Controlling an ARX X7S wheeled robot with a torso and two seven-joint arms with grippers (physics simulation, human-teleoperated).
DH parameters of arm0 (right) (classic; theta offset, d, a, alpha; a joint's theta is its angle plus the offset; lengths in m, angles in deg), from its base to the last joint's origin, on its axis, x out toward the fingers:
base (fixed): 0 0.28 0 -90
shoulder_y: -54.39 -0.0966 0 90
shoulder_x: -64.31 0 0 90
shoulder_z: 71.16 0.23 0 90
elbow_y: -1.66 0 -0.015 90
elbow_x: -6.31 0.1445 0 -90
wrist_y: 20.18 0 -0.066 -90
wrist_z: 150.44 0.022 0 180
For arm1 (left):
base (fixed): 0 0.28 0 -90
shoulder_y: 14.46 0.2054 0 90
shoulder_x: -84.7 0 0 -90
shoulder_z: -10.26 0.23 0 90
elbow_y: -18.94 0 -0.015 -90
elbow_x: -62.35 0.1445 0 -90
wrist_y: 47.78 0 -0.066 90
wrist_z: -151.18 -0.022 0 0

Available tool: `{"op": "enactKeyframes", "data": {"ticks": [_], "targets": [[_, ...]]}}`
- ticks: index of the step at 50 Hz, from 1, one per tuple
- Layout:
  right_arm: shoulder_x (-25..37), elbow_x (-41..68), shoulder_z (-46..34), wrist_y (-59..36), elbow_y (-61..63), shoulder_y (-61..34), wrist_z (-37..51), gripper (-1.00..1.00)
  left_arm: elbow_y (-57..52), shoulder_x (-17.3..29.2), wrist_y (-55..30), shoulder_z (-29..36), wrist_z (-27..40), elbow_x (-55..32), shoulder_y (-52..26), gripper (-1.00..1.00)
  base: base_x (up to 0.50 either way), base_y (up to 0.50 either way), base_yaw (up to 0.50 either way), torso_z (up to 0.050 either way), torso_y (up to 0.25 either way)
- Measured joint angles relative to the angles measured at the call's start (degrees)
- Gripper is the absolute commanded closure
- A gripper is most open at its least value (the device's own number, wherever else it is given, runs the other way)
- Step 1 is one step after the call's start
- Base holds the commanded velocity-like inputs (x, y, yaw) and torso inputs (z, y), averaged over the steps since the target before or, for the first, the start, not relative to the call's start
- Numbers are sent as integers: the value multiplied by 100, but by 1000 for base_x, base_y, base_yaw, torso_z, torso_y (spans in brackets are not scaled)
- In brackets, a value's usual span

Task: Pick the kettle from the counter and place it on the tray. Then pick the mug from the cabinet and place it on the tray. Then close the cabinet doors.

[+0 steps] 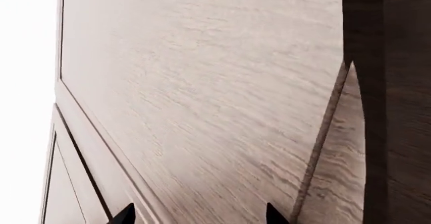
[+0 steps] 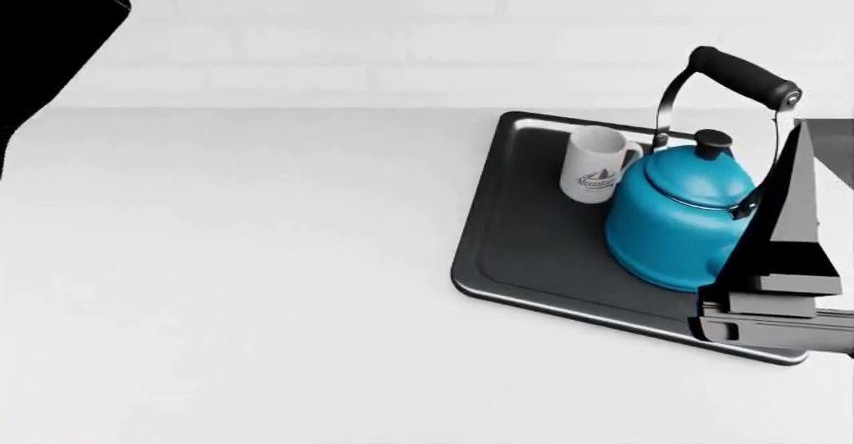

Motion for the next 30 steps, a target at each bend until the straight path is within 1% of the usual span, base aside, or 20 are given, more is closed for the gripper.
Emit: {"op": "enactKeyframes", "data": {"ticks": [11,14,17,19,22,26,30], "targets": [[11,5,-9,3,0,3,0,-100,236,-62,109,543,78,473,180,-100,0,0,0,0,0],[-5,21,7,9,0,3,0,-100,256,-62,132,597,115,540,209,-100,0,0,0,0,0],[-21,35,20,20,0,-1,0,-100,250,-54,160,495,165,440,223,-100,0,0,0,0,0],[-22,40,25,34,1,-8,1,-100,199,-25,190,266,221,185,224,-100,0,0,0,0,0],[-17,56,39,52,5,-21,1,-100,100,41,226,-267,318,-444,201,-100,0,0,0,0,0],[5,69,66,64,13,-46,0,-100,-120,233,148,-1167,515,-1575,202,-100,0,0,0,0,0],[40,100,119,56,22,-75,-1,-100,-793,580,-28,-2087,959,-2728,404,-100,0,0,0,0,0]]}}
